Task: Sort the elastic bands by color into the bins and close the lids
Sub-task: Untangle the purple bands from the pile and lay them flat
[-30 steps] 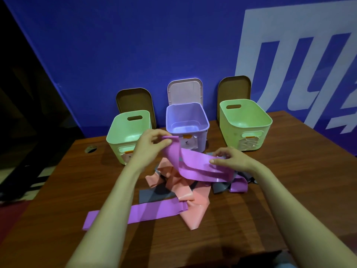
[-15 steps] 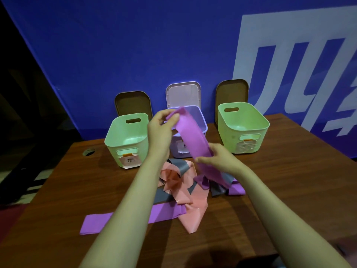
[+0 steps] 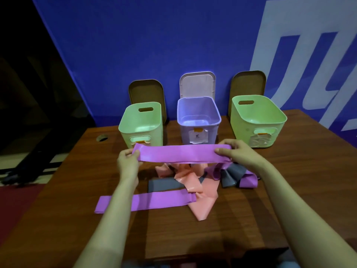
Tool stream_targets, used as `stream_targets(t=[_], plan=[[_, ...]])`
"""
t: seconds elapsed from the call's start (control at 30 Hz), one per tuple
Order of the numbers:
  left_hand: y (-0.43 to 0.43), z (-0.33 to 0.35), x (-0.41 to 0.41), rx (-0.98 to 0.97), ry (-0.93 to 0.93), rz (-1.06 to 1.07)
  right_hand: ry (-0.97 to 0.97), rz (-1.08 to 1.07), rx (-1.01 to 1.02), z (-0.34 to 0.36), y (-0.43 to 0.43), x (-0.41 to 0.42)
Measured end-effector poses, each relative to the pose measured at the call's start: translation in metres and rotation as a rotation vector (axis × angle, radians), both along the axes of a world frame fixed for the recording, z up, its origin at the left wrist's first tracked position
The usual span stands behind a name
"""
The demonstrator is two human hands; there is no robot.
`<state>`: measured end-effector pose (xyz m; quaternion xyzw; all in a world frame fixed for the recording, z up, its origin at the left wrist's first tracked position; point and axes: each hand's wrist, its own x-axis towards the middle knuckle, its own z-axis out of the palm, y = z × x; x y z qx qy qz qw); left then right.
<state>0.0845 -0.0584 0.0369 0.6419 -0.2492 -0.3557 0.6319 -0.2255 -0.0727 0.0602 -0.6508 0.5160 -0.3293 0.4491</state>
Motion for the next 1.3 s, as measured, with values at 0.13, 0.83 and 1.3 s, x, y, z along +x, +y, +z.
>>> stream_targets(t=[0.13,0.83,1.3], plan=[[0.026,-0.018,0.027,0.059,-0.077,0.026,0.045,-0.061,-0.016,-0.004,0.005,0.028],[0.099,-0.08,0.107,0.409,-0.789,0.016,0.782,0.004,-0.115,-0.077,0.048,0.132],[0.075,-0.075,-0.08,-0.022,-1.191,-0.582,0.677,-0.139,-0.314,-0.059,0.063,0.093]])
